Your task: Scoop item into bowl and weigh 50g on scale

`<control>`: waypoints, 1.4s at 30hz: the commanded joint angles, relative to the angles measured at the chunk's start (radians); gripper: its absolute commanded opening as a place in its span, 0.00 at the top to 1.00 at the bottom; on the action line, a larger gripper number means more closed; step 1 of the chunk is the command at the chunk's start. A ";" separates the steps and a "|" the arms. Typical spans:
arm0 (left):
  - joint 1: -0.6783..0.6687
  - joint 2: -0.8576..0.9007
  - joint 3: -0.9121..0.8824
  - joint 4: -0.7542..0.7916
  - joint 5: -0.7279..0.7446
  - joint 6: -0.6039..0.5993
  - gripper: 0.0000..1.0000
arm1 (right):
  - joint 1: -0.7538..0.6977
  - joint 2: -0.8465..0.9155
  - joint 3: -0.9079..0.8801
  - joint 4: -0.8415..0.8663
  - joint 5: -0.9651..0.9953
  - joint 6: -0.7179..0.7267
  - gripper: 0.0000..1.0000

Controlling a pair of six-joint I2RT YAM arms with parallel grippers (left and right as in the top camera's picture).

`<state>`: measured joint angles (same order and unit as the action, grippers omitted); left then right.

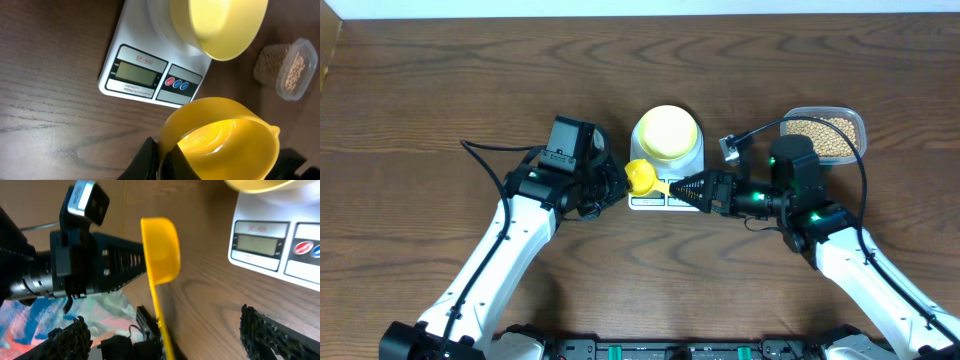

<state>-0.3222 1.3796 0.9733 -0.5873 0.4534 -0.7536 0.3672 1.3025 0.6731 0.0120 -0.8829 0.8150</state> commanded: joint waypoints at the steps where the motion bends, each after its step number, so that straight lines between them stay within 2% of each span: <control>1: -0.013 -0.009 -0.005 0.003 -0.032 -0.102 0.93 | 0.020 0.001 0.019 0.000 0.010 -0.001 0.07; 14: -0.082 -0.009 -0.005 0.032 -0.086 -0.230 0.93 | 0.026 0.001 0.019 0.001 0.029 -0.001 0.11; 21: -0.124 -0.008 -0.005 0.032 -0.158 -0.388 0.93 | 0.026 0.001 0.019 0.004 0.066 0.000 0.15; 26: -0.140 -0.008 -0.005 0.031 -0.182 -0.481 0.93 | 0.026 0.001 0.019 0.032 0.073 0.000 0.23; 35: -0.141 -0.008 -0.005 0.009 -0.171 -0.490 0.93 | 0.026 0.001 0.019 0.037 0.138 0.000 0.27; 42: -0.155 -0.008 -0.005 0.010 -0.156 -0.495 0.92 | 0.026 0.001 0.019 0.037 0.151 0.000 0.34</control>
<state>-0.4644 1.3796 0.9733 -0.5755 0.2932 -1.2354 0.3840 1.3025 0.6731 0.0471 -0.7464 0.8150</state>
